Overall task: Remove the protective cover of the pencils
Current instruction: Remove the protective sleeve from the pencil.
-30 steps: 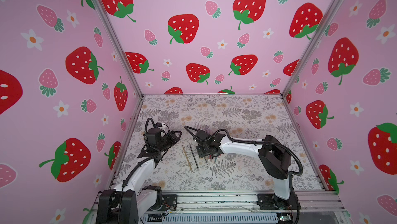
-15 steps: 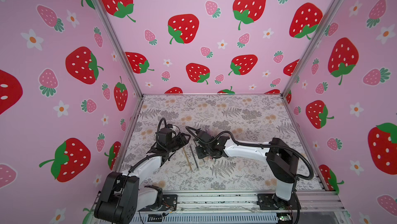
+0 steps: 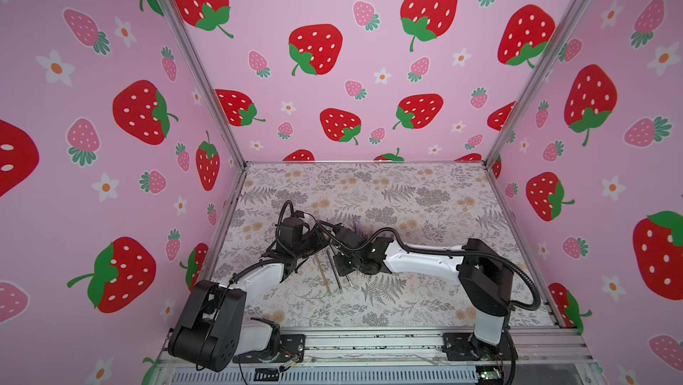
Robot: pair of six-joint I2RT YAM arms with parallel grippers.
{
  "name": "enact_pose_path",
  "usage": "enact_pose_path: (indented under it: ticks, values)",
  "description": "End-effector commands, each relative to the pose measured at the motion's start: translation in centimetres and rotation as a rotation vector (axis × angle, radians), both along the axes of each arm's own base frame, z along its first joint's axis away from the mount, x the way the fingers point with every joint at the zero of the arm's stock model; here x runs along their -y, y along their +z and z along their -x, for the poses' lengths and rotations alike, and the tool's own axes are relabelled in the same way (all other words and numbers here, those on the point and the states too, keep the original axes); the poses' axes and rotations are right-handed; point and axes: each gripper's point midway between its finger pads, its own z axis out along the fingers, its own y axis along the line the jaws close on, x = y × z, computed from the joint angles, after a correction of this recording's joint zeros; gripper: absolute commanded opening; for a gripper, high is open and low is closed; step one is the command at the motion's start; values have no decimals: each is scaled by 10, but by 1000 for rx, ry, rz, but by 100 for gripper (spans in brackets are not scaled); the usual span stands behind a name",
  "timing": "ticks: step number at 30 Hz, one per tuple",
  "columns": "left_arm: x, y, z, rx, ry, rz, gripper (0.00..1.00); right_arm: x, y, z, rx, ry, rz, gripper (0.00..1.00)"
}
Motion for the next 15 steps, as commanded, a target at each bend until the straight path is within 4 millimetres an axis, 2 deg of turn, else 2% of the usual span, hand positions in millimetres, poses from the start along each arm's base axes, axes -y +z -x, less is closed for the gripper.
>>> enact_pose_path:
  ticks: [1, 12, 15]
  values:
    - [6, 18, -15, 55, 3, 15, 41, -9, 9, 1, 16, 18, -23, 0]
    - [14, 17, -15, 41, -8, 35, 11, -9, 7, 2, 23, 18, -19, 0]
    - [15, 19, -14, 40, -13, 39, 7, -9, 7, 2, 25, 19, -19, 1]
